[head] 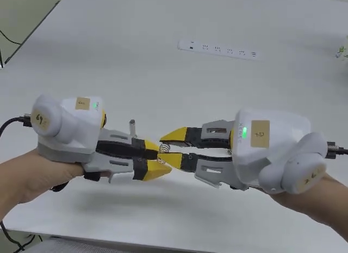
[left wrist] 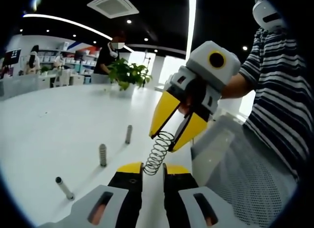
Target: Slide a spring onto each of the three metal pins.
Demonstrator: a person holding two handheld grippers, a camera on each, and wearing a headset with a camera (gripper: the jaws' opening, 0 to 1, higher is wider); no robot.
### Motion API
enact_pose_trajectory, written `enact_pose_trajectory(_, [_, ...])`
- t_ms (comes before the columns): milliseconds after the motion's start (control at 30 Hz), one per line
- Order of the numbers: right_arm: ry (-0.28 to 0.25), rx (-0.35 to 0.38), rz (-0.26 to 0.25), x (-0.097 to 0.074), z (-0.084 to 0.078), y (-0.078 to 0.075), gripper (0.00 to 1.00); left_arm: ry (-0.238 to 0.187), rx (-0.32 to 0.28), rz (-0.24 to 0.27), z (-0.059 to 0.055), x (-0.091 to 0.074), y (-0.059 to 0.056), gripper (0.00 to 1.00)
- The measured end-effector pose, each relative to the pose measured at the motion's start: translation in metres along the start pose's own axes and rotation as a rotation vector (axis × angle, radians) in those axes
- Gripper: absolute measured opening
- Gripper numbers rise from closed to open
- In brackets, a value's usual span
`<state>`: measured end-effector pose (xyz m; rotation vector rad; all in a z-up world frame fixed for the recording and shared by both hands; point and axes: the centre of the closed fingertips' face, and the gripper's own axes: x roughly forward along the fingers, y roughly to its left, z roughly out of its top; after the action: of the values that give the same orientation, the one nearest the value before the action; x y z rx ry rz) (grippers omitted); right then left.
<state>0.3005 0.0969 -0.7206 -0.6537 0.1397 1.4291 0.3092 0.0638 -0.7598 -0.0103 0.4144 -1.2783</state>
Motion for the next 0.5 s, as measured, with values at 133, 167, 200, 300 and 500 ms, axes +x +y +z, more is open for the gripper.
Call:
enact_pose_trajectory(133, [0.002, 0.004, -0.005, 0.000, -0.001, 0.000, 0.07, 0.000, -0.004, 0.009, -0.003, -0.002, 0.000, 0.10])
enact_pose_trajectory(167, [0.001, 0.004, -0.008, 0.000, -0.002, 0.000, 0.07, 0.001, -0.004, 0.013, -0.003, -0.003, 0.000, 0.11])
enact_pose_trajectory(200, [0.000, 0.008, -0.011, 0.000, -0.002, 0.000, 0.07, 0.002, -0.006, 0.016, -0.004, -0.003, 0.001, 0.11])
enact_pose_trajectory(300, [0.003, 0.008, -0.014, 0.000, -0.003, -0.001, 0.07, -0.001, -0.011, 0.027, -0.005, -0.005, 0.002, 0.13])
enact_pose_trajectory(500, [0.005, 0.017, -0.018, -0.001, -0.004, -0.003, 0.07, 0.006, -0.021, 0.075, -0.009, -0.010, 0.010, 0.30])
